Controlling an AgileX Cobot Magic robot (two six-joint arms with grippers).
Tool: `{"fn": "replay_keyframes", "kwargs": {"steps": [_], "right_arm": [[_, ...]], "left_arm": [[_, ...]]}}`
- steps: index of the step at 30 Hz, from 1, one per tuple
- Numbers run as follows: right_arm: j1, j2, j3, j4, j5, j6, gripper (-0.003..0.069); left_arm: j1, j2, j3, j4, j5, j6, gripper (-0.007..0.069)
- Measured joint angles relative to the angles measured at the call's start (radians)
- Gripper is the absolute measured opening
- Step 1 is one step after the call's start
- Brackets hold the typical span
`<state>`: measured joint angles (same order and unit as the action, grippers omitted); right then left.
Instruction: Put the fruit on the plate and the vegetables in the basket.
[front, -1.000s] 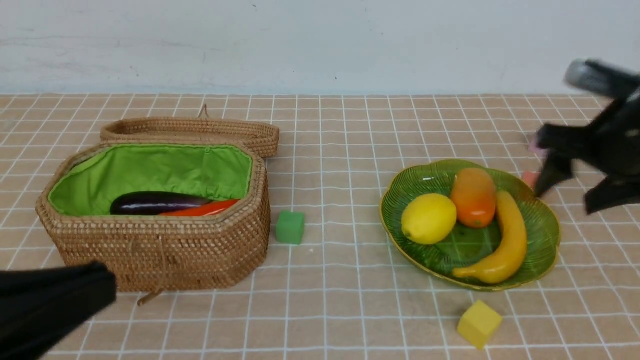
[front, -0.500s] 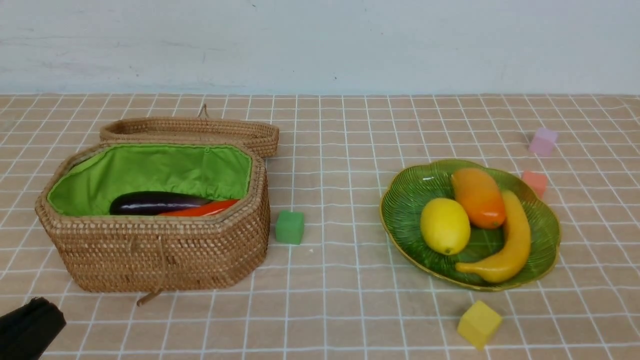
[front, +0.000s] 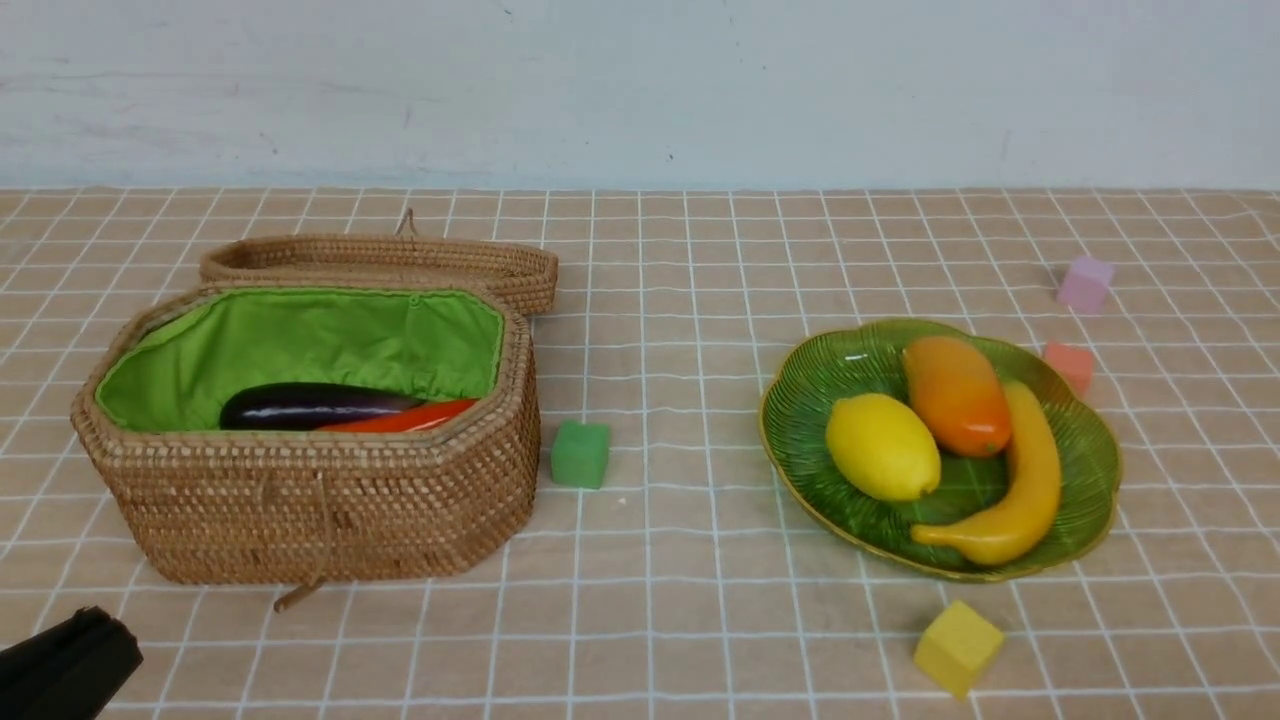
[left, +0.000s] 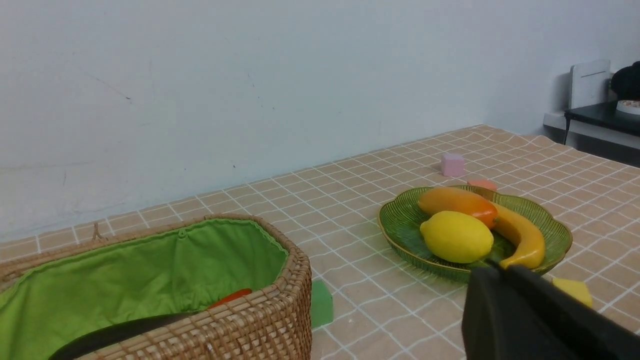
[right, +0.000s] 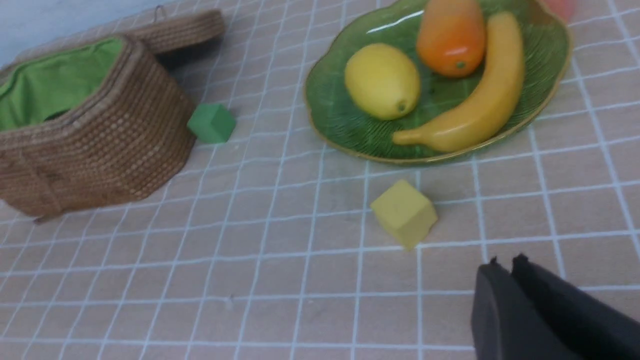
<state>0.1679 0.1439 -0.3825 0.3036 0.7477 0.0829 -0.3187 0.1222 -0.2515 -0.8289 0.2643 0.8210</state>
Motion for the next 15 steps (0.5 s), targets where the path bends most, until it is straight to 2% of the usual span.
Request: {"fn": "replay_keyframes", "kwargs": {"steps": [2, 6, 9, 11, 15], "right_arm": [[0.05, 0.0, 0.01, -0.001, -0.022, 0.0, 0.0057], [0.071, 0.0, 0.015, -0.081, -0.089, -0.001, 0.0057], [0.071, 0.0, 0.047, -0.163, -0.218, 0.0, 0.0014], [0.037, -0.005, 0.131, -0.233, -0.358, 0.004, -0.0008], [-0.088, -0.045, 0.285, -0.247, -0.456, 0.02, -0.0008]], "left_arm": [[0.0, 0.0, 0.0, 0.0, 0.0, 0.0, -0.0013], [0.0, 0.0, 0.0, -0.001, 0.002, 0.0, -0.0013], [0.0, 0.0, 0.0, -0.002, 0.003, 0.0, -0.0013], [0.0, 0.0, 0.0, -0.003, 0.003, 0.0, -0.0013], [0.0, 0.0, 0.0, -0.003, 0.003, 0.0, -0.0013]]}}
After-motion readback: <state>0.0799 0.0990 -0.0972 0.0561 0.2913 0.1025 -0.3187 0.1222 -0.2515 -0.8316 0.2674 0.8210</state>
